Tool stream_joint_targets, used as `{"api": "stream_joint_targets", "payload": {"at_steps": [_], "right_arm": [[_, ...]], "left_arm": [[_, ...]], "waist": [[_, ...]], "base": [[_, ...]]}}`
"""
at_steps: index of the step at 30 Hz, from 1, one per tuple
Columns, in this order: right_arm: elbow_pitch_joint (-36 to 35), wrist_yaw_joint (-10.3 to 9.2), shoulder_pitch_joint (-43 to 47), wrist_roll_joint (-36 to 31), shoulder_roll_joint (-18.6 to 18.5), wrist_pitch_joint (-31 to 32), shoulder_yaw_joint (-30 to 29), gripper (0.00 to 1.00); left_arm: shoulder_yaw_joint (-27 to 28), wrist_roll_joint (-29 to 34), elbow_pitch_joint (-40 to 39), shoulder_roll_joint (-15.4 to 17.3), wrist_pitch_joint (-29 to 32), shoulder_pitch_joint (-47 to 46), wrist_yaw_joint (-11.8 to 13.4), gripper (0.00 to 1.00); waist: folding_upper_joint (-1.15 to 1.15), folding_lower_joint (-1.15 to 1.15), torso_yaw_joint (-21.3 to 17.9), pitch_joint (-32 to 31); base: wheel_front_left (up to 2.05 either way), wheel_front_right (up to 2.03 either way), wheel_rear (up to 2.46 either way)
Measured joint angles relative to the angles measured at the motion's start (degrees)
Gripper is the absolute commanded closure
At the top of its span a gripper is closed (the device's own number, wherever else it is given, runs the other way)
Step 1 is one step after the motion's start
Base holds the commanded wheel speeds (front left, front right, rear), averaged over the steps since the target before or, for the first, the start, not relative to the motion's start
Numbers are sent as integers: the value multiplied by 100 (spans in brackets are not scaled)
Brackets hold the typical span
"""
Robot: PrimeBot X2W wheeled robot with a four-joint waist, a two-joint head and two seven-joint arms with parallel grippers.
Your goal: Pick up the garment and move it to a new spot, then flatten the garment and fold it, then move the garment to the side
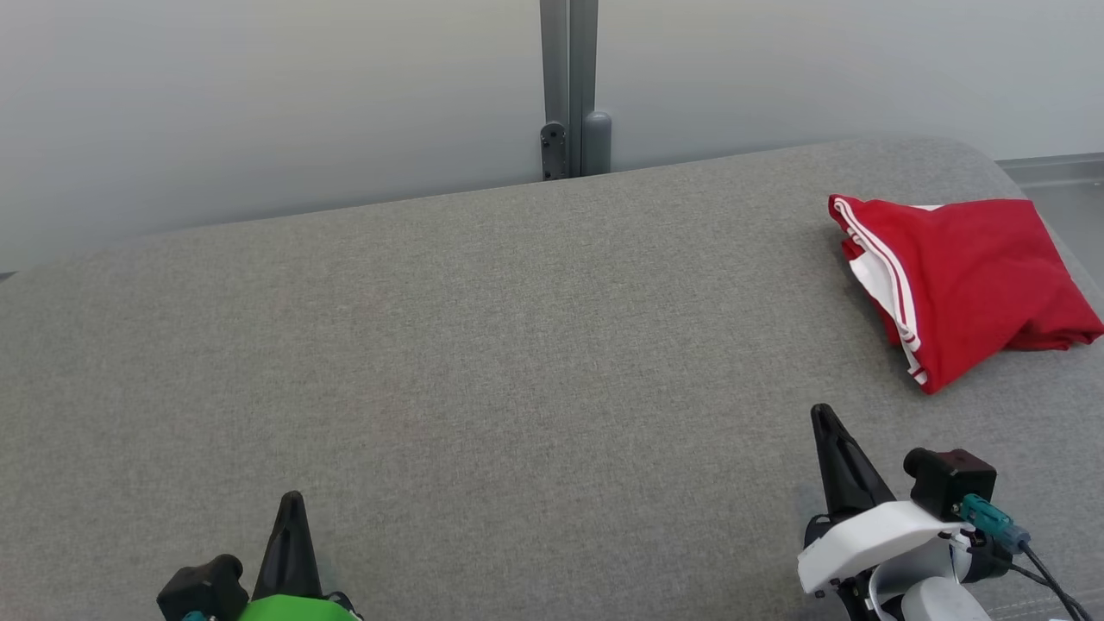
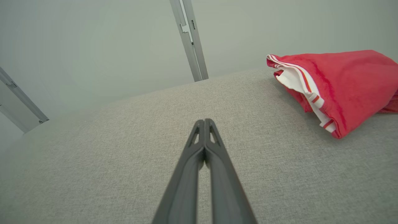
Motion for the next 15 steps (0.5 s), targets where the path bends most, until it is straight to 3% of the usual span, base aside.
{"api": "stream_joint_targets", "payload": {"at_steps": [15], "right_arm": [[-64, 0, -4, 1540, -24, 370, -183, 100]], "left_arm": [[233, -1378, 2, -2, 387, -148, -215, 100]], "waist": [[0, 0, 45, 11]], "base": [[0, 0, 0]]}}
